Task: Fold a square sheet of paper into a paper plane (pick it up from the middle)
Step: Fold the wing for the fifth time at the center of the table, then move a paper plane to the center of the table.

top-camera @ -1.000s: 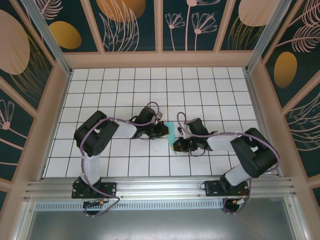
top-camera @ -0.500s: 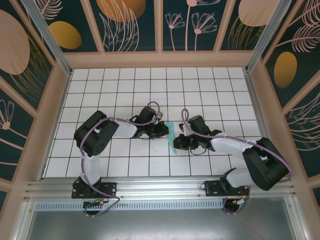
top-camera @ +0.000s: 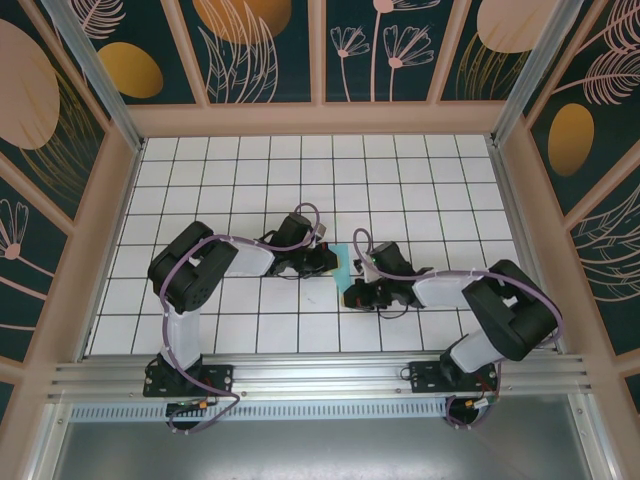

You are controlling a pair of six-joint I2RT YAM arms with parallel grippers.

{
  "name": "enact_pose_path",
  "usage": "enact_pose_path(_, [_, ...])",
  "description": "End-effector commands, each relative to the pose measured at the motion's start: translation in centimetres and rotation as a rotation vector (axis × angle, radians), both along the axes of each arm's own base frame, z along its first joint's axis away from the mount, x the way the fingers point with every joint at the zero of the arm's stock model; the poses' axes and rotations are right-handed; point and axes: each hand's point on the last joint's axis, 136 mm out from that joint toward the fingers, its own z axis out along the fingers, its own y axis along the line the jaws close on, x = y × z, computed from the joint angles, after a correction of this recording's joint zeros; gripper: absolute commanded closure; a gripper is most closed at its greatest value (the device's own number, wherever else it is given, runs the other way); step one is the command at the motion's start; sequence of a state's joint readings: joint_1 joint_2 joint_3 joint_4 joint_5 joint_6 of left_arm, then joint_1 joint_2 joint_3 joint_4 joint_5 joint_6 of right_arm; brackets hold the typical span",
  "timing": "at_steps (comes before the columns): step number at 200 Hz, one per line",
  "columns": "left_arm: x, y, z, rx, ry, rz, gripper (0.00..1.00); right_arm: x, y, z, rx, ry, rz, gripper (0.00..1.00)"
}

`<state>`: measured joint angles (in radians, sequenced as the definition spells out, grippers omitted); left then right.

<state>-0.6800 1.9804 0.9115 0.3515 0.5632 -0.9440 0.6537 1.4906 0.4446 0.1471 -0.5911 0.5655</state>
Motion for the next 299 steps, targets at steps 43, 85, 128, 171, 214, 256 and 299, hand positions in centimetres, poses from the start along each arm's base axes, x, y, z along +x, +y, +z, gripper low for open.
enact_pose_path(43, [-1.0, 5.1, -8.5, 0.317, 0.053, 0.088, 1.00, -4.0, -3.4, -2.3, -0.109, 0.139, -0.030, 0.93])
enact_pose_path(85, [-0.5, 4.2, -6.5, 0.269, 0.016, 0.078, 1.00, 0.4, -4.0, 1.3, -0.126, -0.031, -0.136, 0.91])
enact_pose_path(128, [1.6, 2.5, -0.1, 0.165, -0.104, 0.086, 0.91, 4.9, -6.7, 2.2, -0.172, -0.119, -0.339, 0.85])
enact_pose_path(171, [2.3, 3.6, 4.9, 0.165, -0.203, 0.145, 0.71, 7.1, -5.8, 3.8, -0.106, -0.165, -0.375, 0.77])
enact_pose_path(214, [1.4, 6.1, 6.3, 0.187, -0.234, 0.225, 0.47, 8.3, -2.9, 4.8, 0.007, -0.159, -0.304, 0.67])
enact_pose_path(256, [1.1, 6.4, 5.8, 0.196, -0.208, 0.233, 0.44, 10.0, -0.7, 4.1, 0.004, -0.154, -0.230, 0.63])
enact_pose_path(299, [1.2, 6.3, 5.8, 0.199, -0.208, 0.234, 0.43, 9.9, 0.9, 3.0, 0.023, -0.123, -0.167, 0.63])
